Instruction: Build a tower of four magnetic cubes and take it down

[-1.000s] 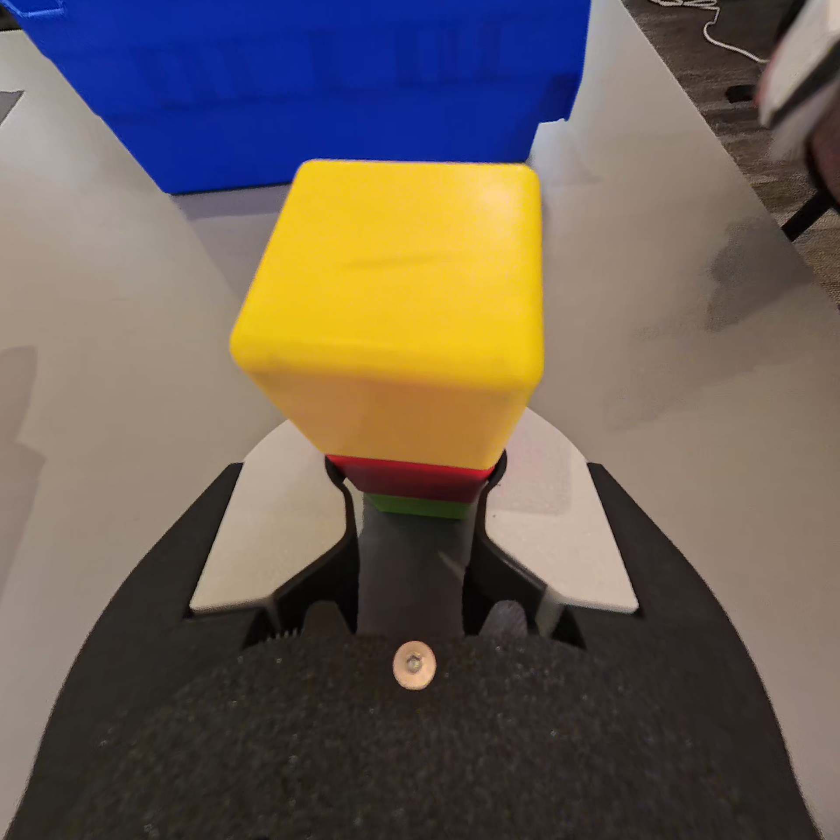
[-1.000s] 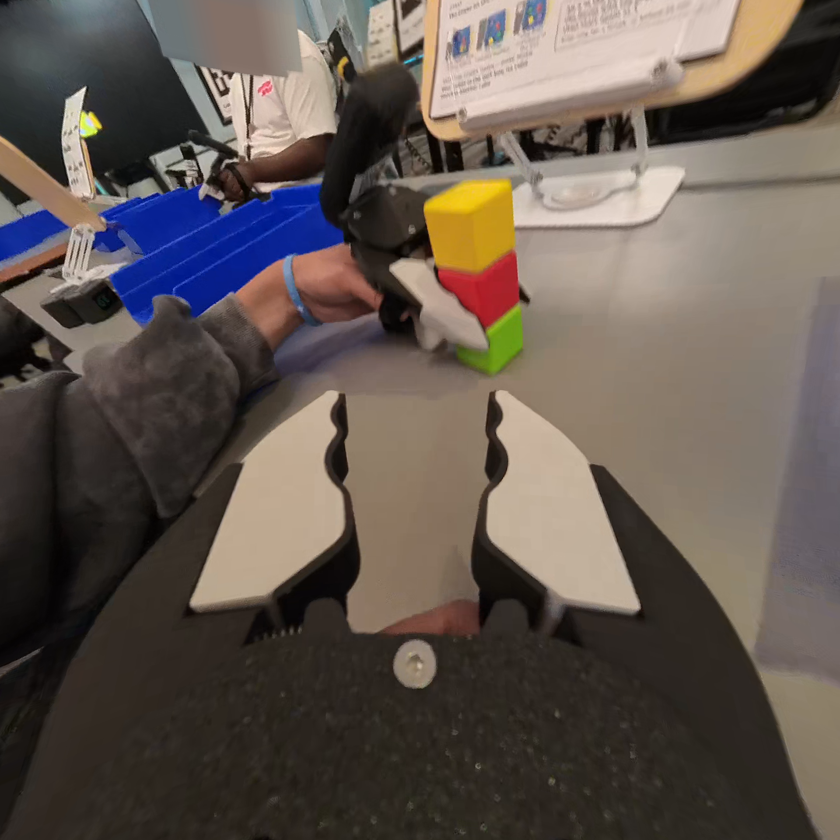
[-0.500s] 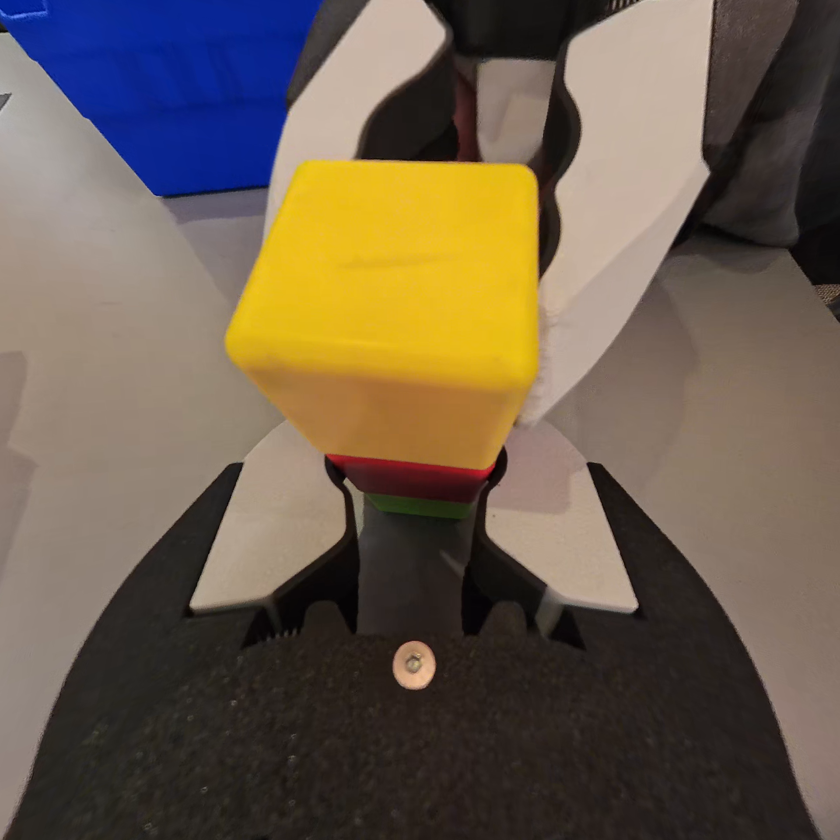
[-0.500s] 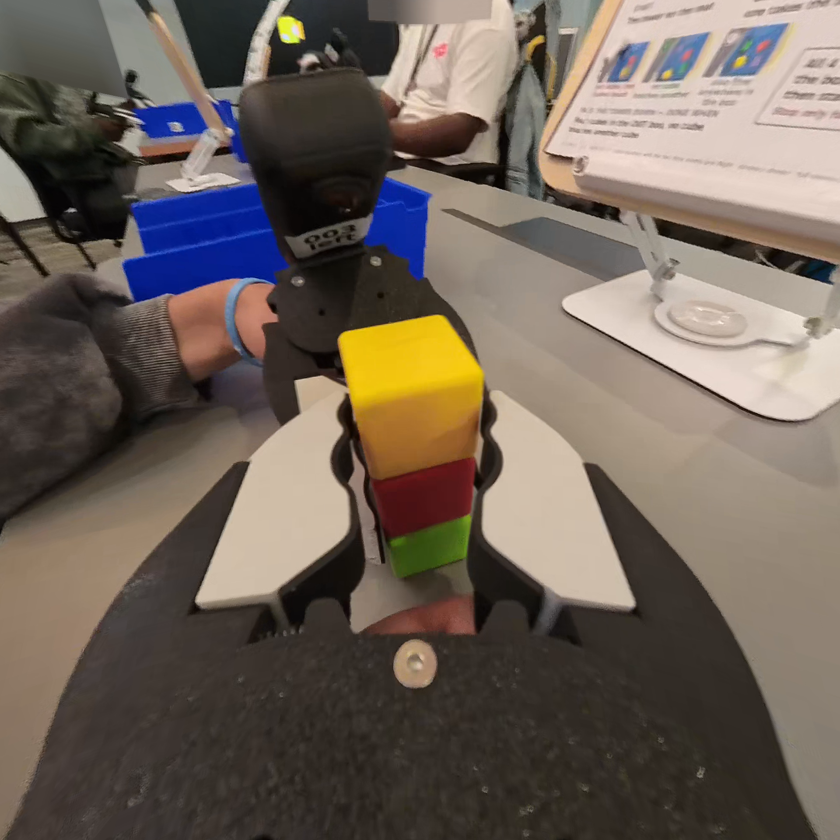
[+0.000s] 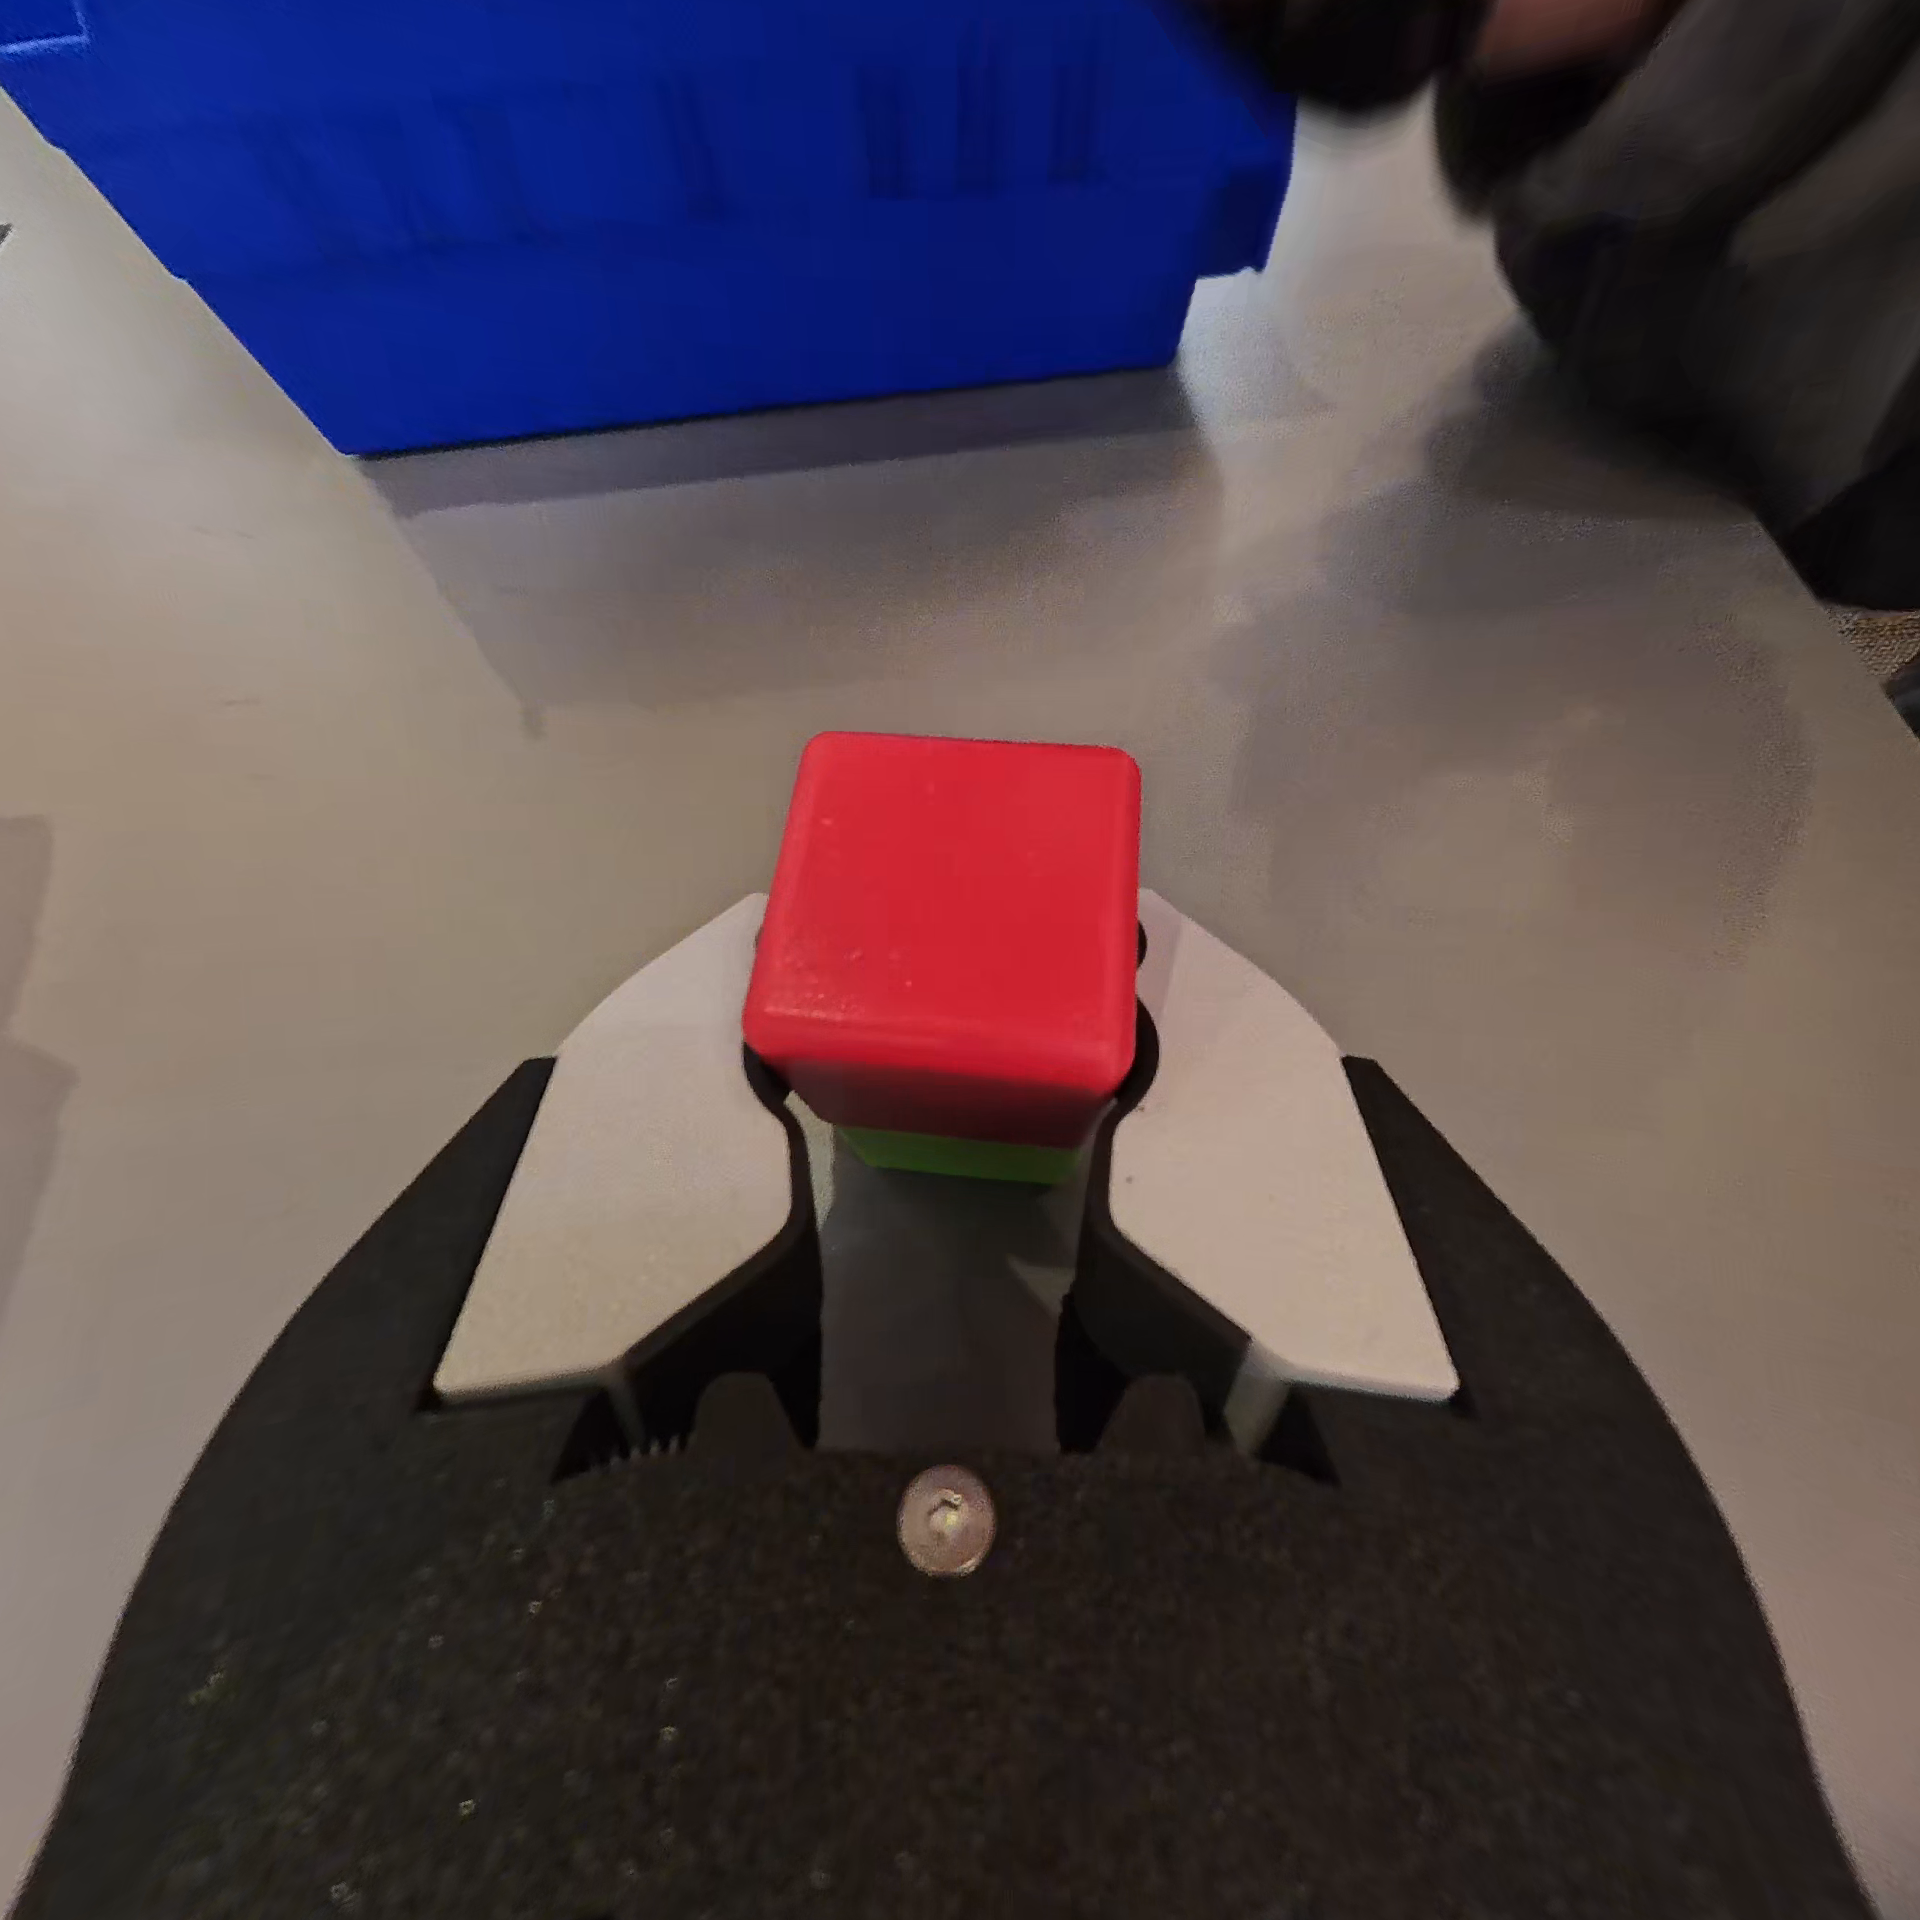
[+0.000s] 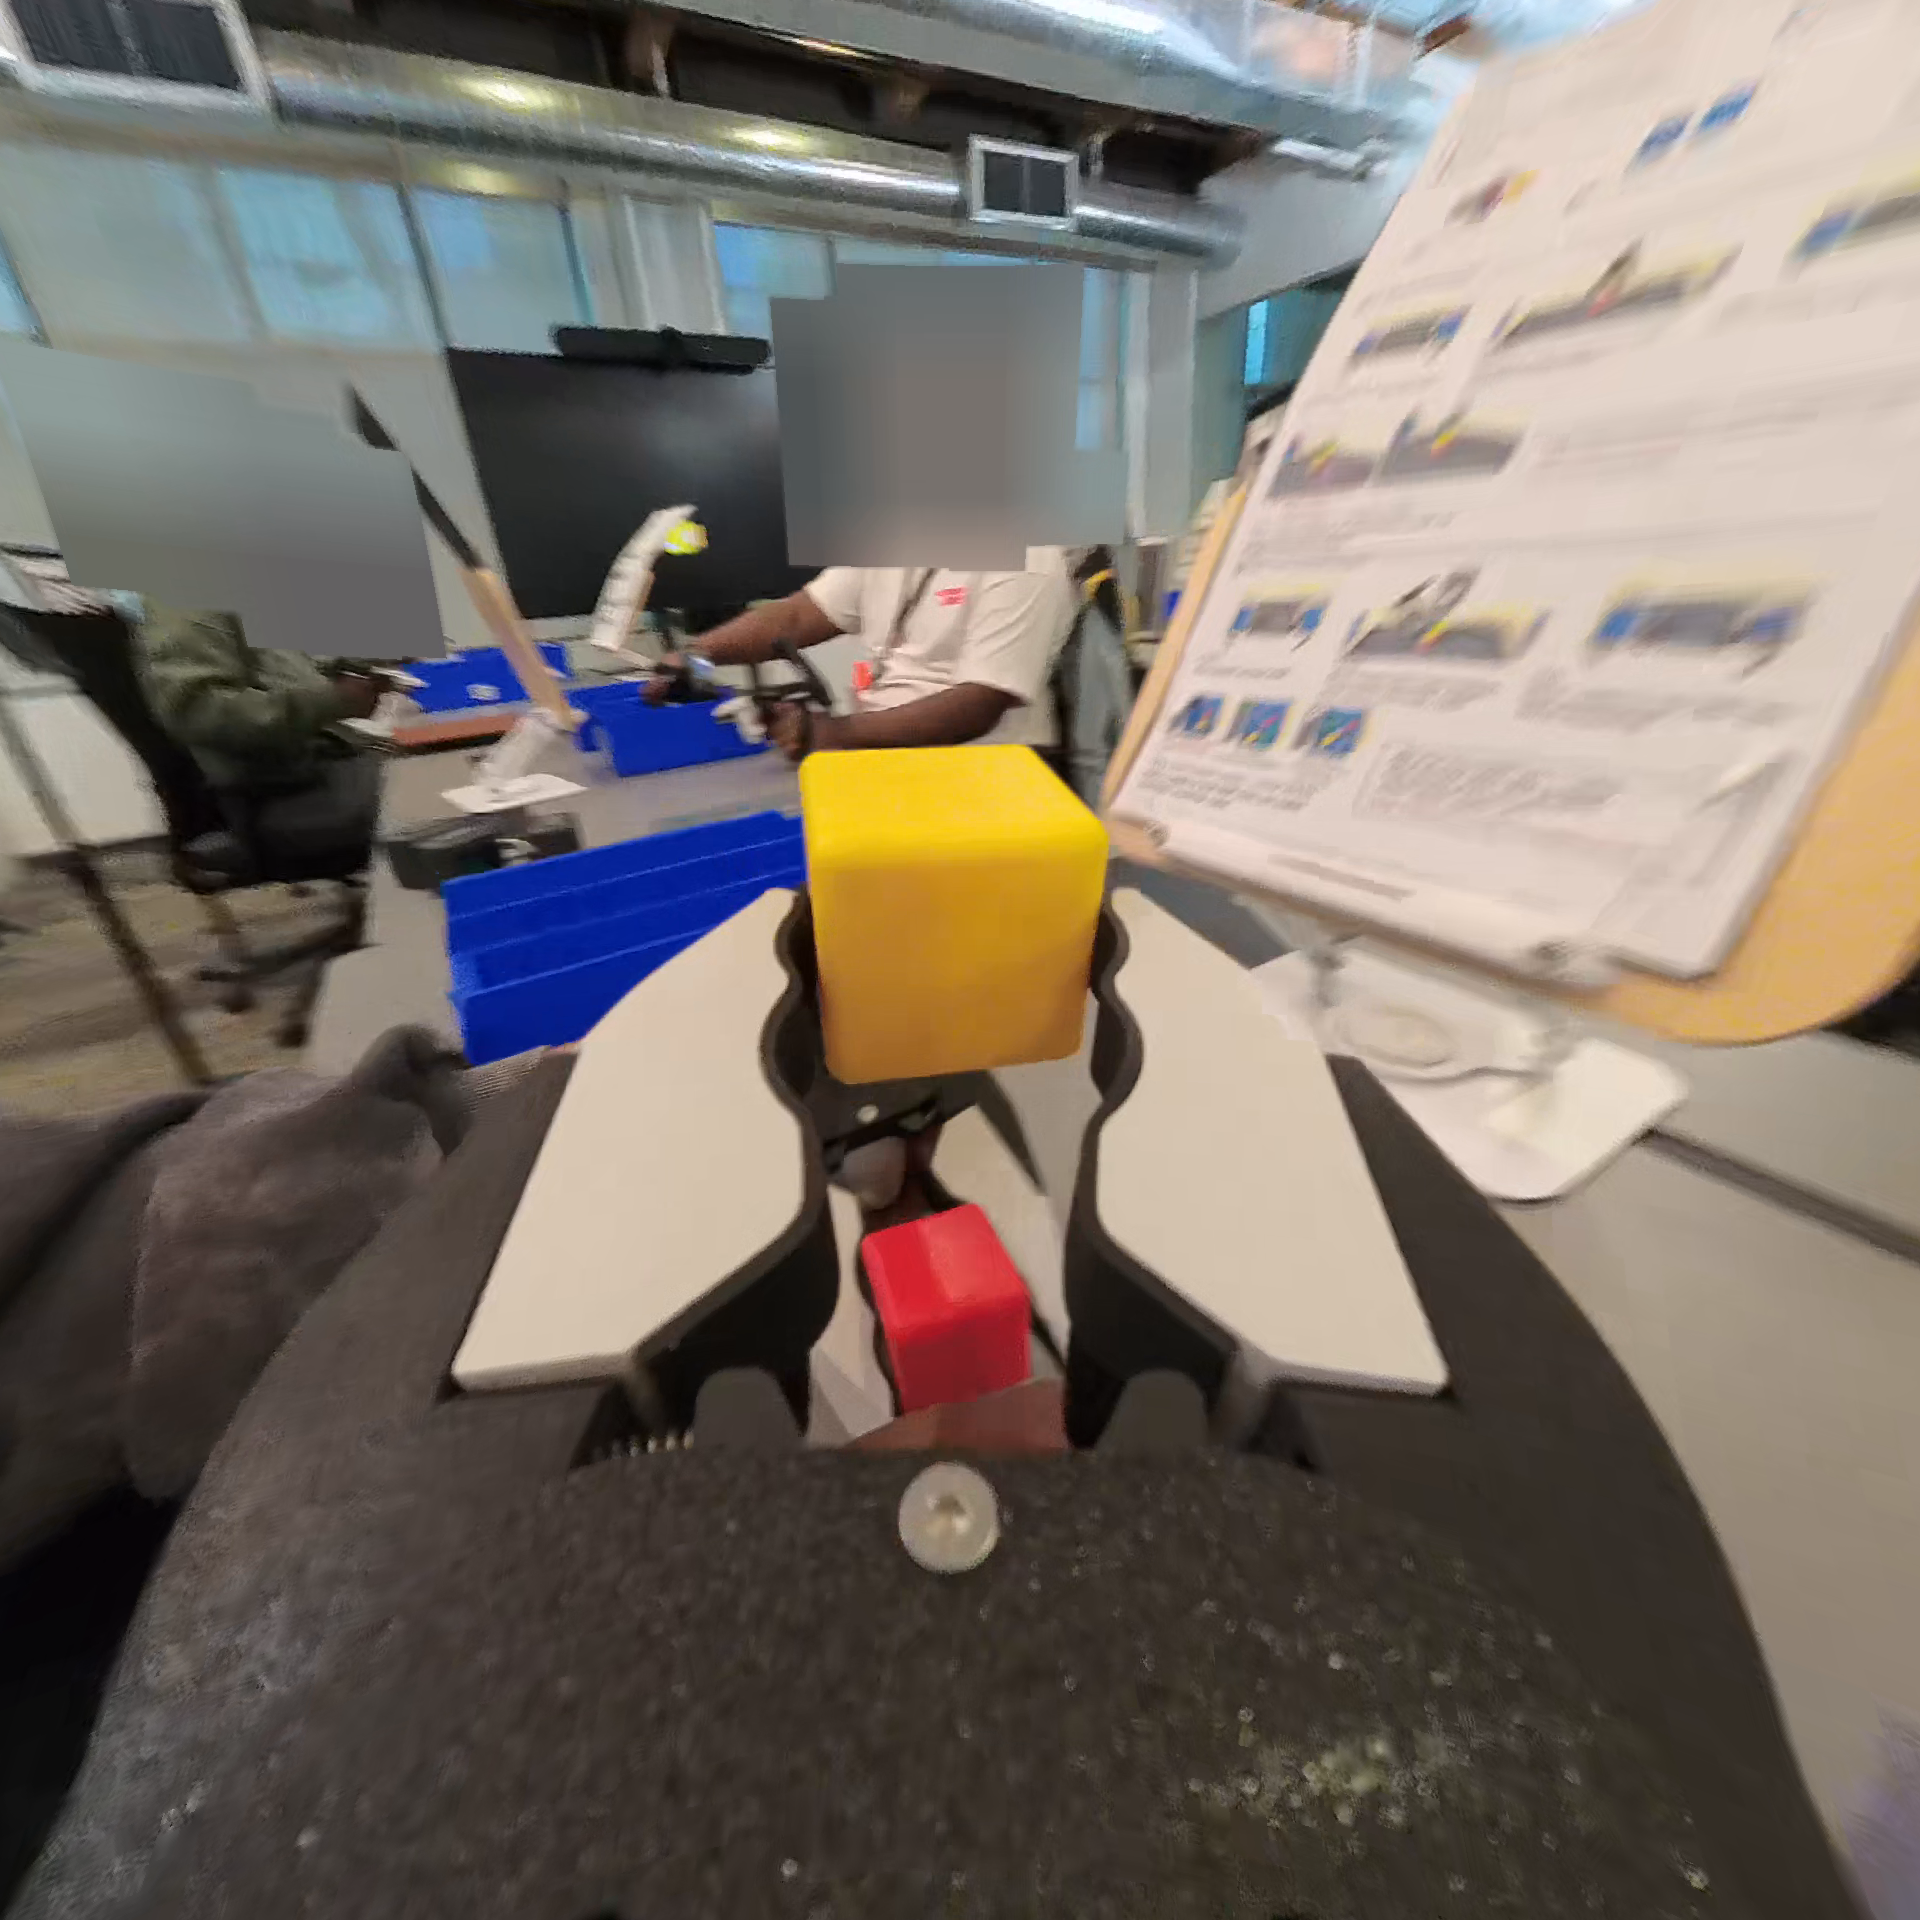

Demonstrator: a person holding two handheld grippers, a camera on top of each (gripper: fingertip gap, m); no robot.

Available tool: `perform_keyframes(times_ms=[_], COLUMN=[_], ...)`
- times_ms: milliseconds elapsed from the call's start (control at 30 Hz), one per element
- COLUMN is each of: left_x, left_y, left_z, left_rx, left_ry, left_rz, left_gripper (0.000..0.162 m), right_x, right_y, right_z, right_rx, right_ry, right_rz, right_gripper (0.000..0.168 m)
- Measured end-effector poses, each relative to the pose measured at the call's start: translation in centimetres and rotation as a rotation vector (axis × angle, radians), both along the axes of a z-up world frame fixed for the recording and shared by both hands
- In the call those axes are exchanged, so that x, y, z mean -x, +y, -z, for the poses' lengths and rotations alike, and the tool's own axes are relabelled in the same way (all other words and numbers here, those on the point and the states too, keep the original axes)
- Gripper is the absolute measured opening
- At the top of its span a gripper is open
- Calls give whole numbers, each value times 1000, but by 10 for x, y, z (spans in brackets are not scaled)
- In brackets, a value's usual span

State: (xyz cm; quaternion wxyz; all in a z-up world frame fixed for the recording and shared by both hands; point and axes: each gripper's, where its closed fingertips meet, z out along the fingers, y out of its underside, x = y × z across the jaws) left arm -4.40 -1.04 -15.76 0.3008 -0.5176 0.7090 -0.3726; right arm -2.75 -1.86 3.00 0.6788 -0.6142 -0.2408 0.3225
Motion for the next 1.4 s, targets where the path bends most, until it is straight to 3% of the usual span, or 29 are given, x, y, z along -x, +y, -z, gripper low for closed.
perform_keyframes(times_ms=[133, 233, 367, 467, 633, 800, 1033, 1233, 1300, 1400], left_x=[0, 0, 0, -2, -2, -1, -1, -1, 0, 2], left_y=[0, 0, 1, 5, 6, 6, 4, 3, 3, 1], left_z=[0, 0, 0, 0, 0, 0, 0, 0, 1, 2], left_rx=[-1, -3, -4, -2, -4, 2, 0, -2, -5, -7], left_ry=[0, -1, -1, 0, 0, 2, 2, 3, 6, 21], left_rz=[-1, -2, -9, -39, -49, -61, -50, -50, -51, -43], left_gripper=[57, 57, 57, 57, 57, 57, 58, 58, 58, 64], right_x=[-60, -129, -223, -267, -306, -329, -318, -317, -313, -294], right_y=[-36, -45, -31, -17, -14, -24, -31, -26, -26, -28], right_z=[-76, -98, -40, 35, 148, 187, 201, 209, 199, 148], right_rx=[-20, 111, 505, 826, 1286, 1504, 1491, 1374, 1313, 1019], right_ry=[-129, -298, -714, -878, -928, -920, -928, -925, -866, -768], right_rz=[243, 521, 735, 690, 627, 668, 644, 693, 726, 868], right_gripper=[51, 51, 51, 51, 52, 51, 51, 56, 65, 65])
